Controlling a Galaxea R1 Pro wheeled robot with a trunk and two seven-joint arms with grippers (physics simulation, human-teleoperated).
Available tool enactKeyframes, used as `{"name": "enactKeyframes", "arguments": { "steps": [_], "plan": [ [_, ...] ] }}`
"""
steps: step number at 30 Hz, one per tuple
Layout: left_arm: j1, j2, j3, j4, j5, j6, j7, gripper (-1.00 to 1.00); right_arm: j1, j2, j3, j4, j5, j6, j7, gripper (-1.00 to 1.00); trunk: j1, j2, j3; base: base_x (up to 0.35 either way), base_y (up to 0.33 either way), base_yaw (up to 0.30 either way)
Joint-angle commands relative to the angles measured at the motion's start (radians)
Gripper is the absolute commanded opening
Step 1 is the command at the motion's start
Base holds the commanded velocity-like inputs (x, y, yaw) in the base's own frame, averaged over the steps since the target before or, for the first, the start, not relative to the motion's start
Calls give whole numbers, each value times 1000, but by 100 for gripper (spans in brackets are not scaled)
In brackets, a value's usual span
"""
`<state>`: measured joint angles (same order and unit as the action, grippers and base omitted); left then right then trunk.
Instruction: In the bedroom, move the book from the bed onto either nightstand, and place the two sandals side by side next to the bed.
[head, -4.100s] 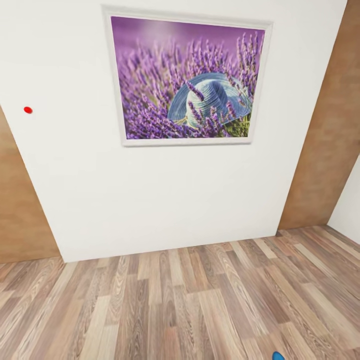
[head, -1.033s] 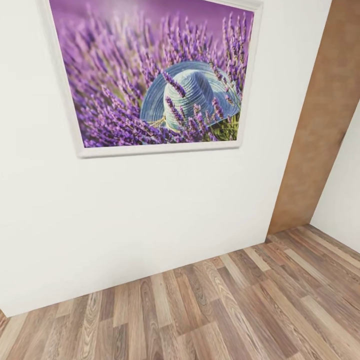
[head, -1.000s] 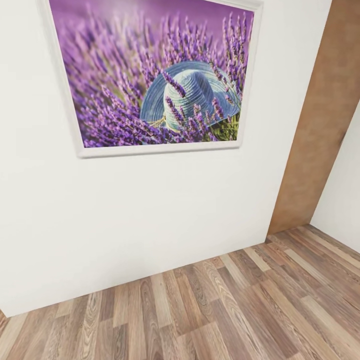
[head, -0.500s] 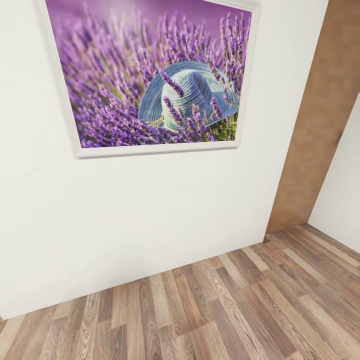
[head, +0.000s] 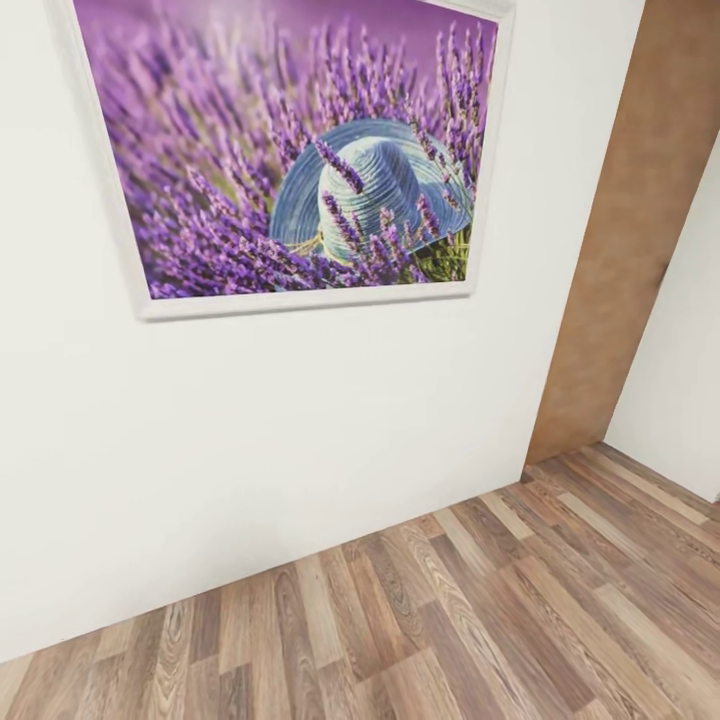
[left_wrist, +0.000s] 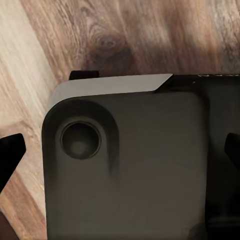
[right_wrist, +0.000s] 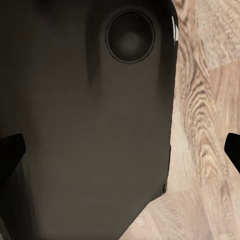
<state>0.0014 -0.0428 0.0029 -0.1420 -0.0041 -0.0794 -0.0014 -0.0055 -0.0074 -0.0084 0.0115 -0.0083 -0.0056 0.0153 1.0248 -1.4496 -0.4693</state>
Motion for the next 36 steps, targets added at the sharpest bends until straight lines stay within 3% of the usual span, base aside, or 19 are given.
{"name": "enactKeyframes", "arguments": {
  "steps": [1, 12, 36],
  "plan": [
    [0, 0, 0, -1, 0, -2, 0, 100, -1, 0, -1, 1, -1, -1, 2, 100, 0, 0, -1, 134, 218, -4],
    [0, 0, 1, -1, 0, -2, 0, 100, -1, 0, -1, 1, -1, -1, 2, 100, 0, 0, -1, 164, 119, -1],
    [0, 0, 1, -1, 0, -2, 0, 100, -1, 0, -1, 1, -1, -1, 2, 100, 0, 0, -1, 324, 71, 0]
  ]
}}
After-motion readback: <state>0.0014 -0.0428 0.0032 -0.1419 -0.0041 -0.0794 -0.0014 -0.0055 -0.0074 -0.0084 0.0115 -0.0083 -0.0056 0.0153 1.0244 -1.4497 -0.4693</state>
